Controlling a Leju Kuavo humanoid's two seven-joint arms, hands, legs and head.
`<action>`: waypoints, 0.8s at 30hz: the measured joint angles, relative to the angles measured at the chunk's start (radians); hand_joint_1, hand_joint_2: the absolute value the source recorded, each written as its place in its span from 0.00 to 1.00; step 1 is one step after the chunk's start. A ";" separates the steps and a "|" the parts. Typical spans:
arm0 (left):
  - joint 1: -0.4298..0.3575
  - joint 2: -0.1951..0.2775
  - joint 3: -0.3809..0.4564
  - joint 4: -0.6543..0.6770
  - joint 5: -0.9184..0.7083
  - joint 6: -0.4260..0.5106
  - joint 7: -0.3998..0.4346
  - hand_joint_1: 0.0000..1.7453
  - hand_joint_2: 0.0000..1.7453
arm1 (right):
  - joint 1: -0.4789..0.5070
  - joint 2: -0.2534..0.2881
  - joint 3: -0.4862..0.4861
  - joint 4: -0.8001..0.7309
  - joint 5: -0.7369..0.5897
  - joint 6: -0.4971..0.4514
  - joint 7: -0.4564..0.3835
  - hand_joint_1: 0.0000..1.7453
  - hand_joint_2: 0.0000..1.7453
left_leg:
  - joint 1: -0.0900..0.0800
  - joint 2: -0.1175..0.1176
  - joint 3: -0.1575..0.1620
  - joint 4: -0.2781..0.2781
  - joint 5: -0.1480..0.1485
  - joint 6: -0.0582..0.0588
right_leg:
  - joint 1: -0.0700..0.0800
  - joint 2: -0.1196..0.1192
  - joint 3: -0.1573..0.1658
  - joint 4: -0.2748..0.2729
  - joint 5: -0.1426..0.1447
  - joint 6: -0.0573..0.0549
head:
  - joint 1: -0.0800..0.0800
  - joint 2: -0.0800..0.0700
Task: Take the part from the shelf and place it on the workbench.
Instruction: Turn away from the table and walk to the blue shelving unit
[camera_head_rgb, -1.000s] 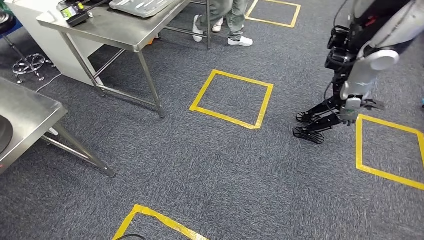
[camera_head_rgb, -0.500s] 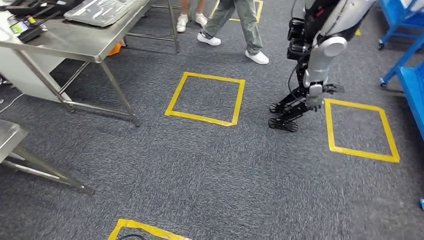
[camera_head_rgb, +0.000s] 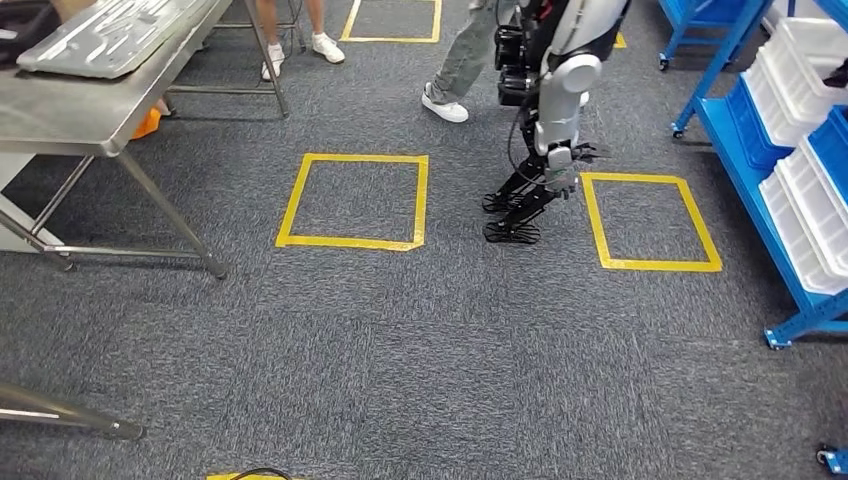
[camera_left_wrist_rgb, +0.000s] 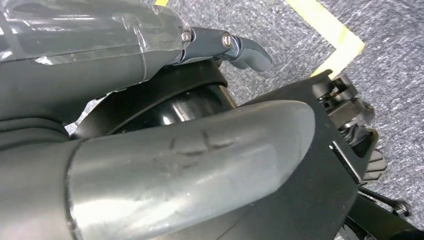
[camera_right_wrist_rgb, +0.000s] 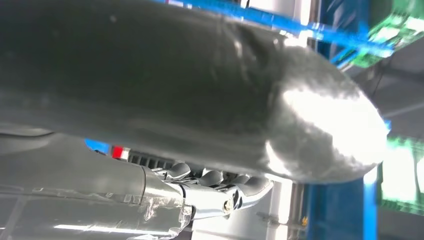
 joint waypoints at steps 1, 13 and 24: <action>0.000 0.000 0.000 0.000 0.000 0.001 0.000 0.00 0.00 | 0.000 0.000 0.000 0.000 0.000 0.000 0.000 0.00 0.00 | -0.002 0.006 0.003 0.000 -0.002 -0.005 | 0.003 0.010 -0.002 0.001 0.000 -0.009 | 0.000 0.000; -0.001 0.000 0.000 0.000 0.003 0.009 0.007 0.00 0.00 | -0.001 0.004 0.000 0.000 -0.003 0.000 -0.023 0.00 0.00 | 0.004 -0.124 -0.047 0.100 -0.019 -0.006 | 0.007 0.127 -0.002 0.002 0.006 -0.041 | -0.005 0.000; 0.003 -0.003 -0.002 -0.001 0.001 -0.008 -0.024 0.00 0.00 | 0.013 0.005 -0.002 0.000 -0.007 0.000 -0.024 0.00 0.00 | 0.004 -0.056 -0.009 -0.012 0.019 0.025 | -0.003 0.056 -0.148 0.273 -0.116 0.011 | 0.004 0.000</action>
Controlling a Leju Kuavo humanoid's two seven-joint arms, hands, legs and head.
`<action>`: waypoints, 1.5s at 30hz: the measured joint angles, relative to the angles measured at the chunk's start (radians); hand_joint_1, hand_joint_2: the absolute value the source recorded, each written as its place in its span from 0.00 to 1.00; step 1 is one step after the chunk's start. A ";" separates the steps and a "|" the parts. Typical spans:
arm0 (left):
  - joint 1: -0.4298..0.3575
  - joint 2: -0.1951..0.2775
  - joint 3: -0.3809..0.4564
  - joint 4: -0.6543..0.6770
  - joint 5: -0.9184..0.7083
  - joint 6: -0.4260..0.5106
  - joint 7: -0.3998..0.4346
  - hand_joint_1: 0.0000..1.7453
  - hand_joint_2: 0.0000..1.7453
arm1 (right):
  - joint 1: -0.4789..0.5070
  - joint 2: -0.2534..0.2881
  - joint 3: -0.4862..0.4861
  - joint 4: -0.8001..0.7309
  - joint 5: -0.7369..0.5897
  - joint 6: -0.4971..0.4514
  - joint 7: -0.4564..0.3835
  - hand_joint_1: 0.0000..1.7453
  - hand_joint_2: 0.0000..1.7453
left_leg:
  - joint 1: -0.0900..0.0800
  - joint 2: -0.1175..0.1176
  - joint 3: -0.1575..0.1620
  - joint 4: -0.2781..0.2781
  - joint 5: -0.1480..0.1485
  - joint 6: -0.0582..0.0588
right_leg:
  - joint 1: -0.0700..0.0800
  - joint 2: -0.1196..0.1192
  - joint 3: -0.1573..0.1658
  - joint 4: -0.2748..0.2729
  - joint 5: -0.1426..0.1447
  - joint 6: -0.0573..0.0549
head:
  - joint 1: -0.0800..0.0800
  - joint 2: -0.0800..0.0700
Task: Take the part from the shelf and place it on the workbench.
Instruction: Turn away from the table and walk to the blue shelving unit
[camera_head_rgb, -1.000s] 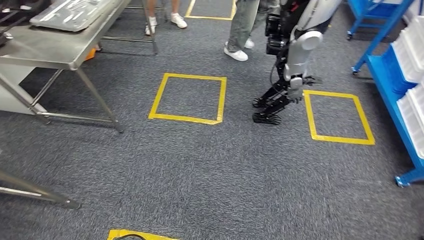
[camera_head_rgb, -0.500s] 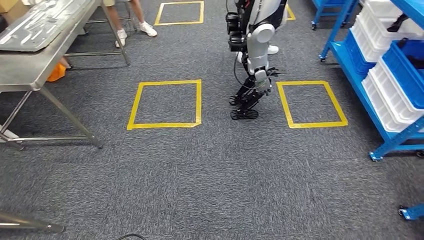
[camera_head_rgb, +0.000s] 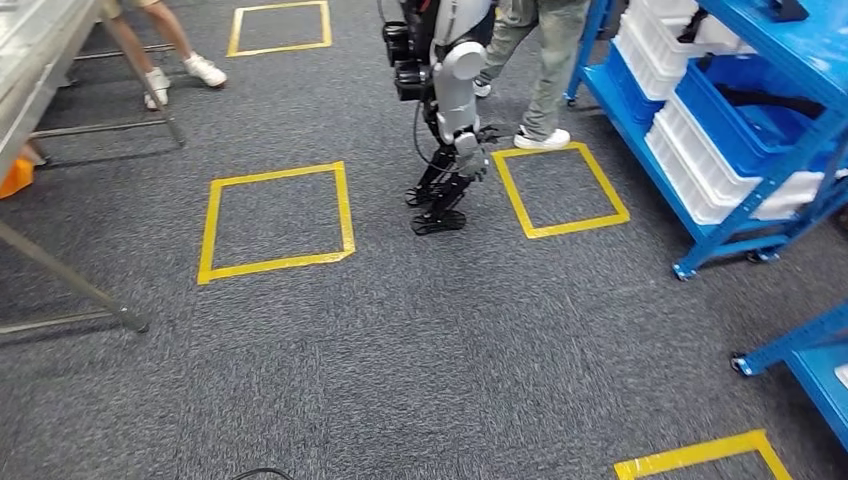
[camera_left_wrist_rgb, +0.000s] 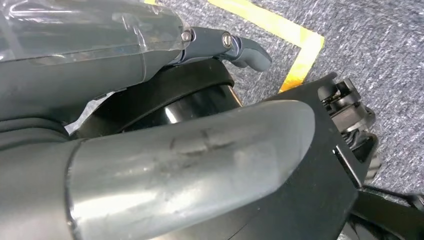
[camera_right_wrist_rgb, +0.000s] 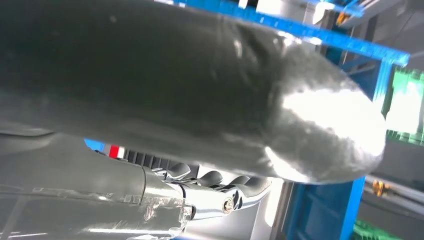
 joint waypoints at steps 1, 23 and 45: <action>0.001 0.000 0.000 0.000 0.000 -0.001 -0.002 0.00 0.00 | 0.002 0.000 0.000 0.000 0.001 0.000 0.000 0.00 0.00 | 0.000 0.014 0.001 0.001 -0.002 -0.001 | -0.001 -0.003 -0.001 0.003 0.010 0.002 | 0.000 0.000; -0.003 0.001 -0.001 0.012 0.000 -0.018 -0.003 0.00 0.00 | 0.003 0.013 0.000 0.003 0.000 0.000 -0.020 0.00 0.00 | -0.014 -0.112 -0.007 0.020 -0.007 -0.014 | 0.009 0.109 0.131 -0.269 0.129 -0.042 | -0.009 0.000; -0.005 -0.003 -0.003 0.017 -0.005 -0.019 -0.007 0.00 0.00 | 0.016 0.028 -0.002 0.014 -0.013 0.000 -0.026 0.00 0.00 | -0.003 -0.014 -0.084 0.270 -0.169 -0.056 | 0.005 0.006 0.131 -0.259 0.118 -0.054 | -0.008 0.000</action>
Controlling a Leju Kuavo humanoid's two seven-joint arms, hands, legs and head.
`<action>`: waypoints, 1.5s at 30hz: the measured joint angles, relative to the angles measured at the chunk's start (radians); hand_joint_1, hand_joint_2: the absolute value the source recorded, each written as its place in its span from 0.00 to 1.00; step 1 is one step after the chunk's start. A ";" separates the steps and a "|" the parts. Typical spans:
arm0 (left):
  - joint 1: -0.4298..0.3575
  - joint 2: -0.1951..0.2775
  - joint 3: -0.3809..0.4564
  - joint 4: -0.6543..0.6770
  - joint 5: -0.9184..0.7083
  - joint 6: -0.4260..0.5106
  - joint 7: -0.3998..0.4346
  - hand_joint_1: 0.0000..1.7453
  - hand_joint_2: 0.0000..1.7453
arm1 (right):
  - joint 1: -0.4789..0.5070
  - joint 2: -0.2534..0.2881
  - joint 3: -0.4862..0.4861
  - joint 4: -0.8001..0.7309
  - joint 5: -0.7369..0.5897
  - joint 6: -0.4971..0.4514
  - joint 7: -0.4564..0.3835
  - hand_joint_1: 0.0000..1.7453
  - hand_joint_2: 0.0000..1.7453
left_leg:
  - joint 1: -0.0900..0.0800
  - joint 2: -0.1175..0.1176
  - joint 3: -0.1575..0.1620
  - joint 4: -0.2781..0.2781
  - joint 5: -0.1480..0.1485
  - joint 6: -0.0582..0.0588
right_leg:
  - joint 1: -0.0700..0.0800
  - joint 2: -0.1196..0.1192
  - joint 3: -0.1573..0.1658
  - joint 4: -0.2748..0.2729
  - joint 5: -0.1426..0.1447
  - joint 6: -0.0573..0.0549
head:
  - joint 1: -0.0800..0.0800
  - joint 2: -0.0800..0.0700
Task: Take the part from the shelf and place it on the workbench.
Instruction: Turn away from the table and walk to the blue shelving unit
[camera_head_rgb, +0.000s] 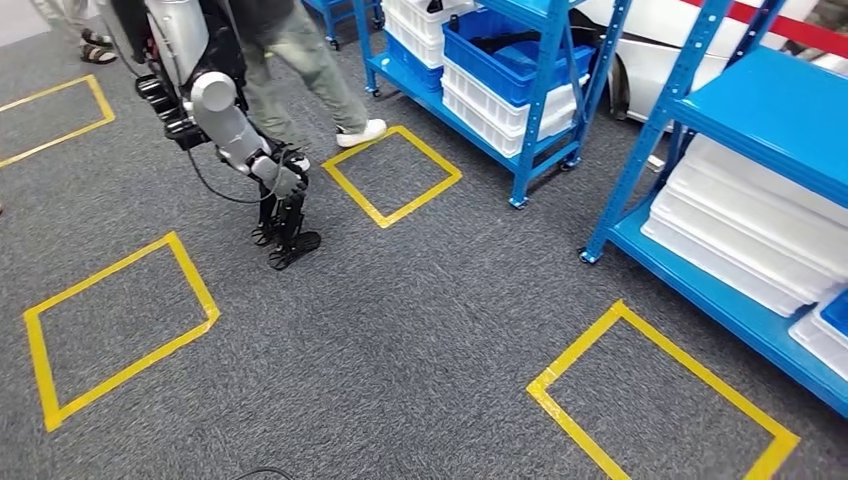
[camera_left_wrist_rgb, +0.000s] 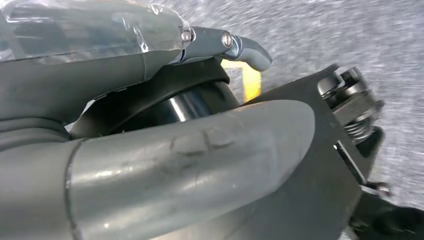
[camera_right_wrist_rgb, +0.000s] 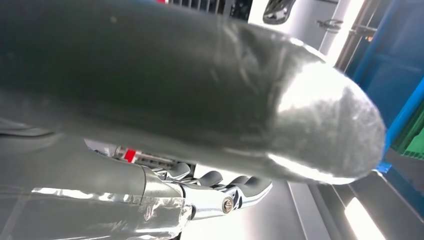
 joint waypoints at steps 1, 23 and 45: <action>-0.001 0.000 0.000 0.000 0.000 0.000 0.000 0.00 0.00 | 0.000 0.000 0.000 0.000 0.000 0.000 0.001 0.00 0.00 | -0.002 -0.002 -0.019 0.036 -0.004 0.003 | 0.003 0.011 0.000 0.000 0.000 -0.001 | 0.000 0.000; 0.002 -0.002 -0.003 0.001 0.003 0.001 0.002 0.00 0.00 | -0.013 0.000 0.001 0.016 0.017 0.000 0.013 0.00 0.00 | -0.011 0.073 0.100 -0.254 0.139 0.026 | 0.000 -0.057 0.002 0.008 -0.009 0.033 | 0.006 0.000; 0.000 0.003 -0.004 -0.002 0.004 -0.008 0.023 0.00 0.00 | -0.004 0.000 0.000 0.014 0.035 0.000 0.036 0.00 0.00 | -0.010 -0.007 0.096 -0.283 0.170 0.060 | 0.007 0.007 -0.088 0.172 -0.093 0.036 | 0.001 0.000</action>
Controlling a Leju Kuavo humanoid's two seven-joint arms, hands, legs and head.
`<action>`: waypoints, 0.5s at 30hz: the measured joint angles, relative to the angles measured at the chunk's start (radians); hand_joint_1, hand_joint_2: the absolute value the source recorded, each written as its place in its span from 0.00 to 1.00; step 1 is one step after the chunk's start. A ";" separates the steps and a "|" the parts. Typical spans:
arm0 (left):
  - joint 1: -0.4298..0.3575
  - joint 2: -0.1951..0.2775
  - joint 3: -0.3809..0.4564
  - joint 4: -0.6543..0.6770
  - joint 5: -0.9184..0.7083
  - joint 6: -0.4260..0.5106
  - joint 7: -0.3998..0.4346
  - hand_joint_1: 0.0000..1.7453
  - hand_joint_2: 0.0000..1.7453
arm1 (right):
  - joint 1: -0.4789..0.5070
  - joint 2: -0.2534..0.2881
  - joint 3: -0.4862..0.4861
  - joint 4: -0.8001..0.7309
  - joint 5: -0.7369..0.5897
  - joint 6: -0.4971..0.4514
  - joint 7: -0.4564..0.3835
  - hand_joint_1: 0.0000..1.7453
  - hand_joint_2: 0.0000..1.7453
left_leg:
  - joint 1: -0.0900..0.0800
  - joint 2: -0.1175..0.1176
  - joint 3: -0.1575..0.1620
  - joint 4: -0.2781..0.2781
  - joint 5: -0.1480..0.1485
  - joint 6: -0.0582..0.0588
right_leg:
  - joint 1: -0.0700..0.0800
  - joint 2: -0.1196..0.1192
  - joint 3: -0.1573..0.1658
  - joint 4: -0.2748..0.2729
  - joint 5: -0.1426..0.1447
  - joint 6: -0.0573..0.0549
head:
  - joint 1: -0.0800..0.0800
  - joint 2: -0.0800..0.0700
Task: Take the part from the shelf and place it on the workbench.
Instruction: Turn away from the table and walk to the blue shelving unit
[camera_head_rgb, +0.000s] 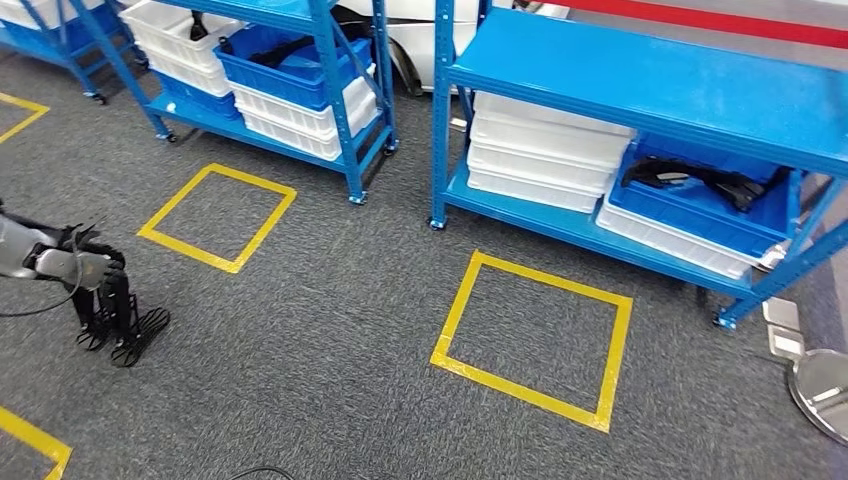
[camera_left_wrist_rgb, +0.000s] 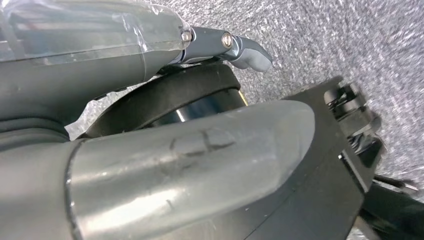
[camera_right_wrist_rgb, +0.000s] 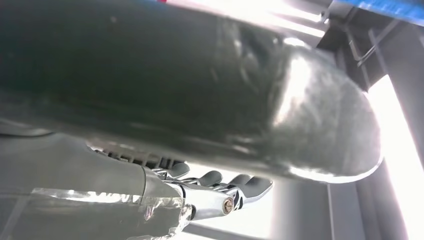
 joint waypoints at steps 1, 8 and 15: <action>0.001 0.000 0.000 0.000 0.000 0.000 0.001 0.00 0.00 | 0.000 0.000 0.000 0.000 0.000 0.000 -0.002 0.00 0.00 | 0.000 0.012 -0.001 0.000 -0.001 0.000 | -0.004 -0.007 -0.027 0.056 -0.022 0.006 | 0.000 0.000; 0.000 0.001 0.000 0.000 0.000 0.004 0.003 0.00 0.00 | 0.001 0.000 0.001 0.004 0.052 0.000 -0.006 0.00 0.00 | 0.000 0.048 -0.002 0.026 -0.023 -0.032 | -0.020 -0.036 0.101 -0.166 0.081 0.014 | -0.002 0.000; -0.002 0.001 0.000 -0.001 0.000 0.007 0.002 0.00 0.00 | 0.000 0.001 0.001 0.006 0.058 0.000 -0.004 0.00 0.00 | 0.009 0.012 -0.077 0.210 -0.131 -0.059 | -0.009 -0.025 0.100 -0.170 0.080 -0.033 | -0.009 0.000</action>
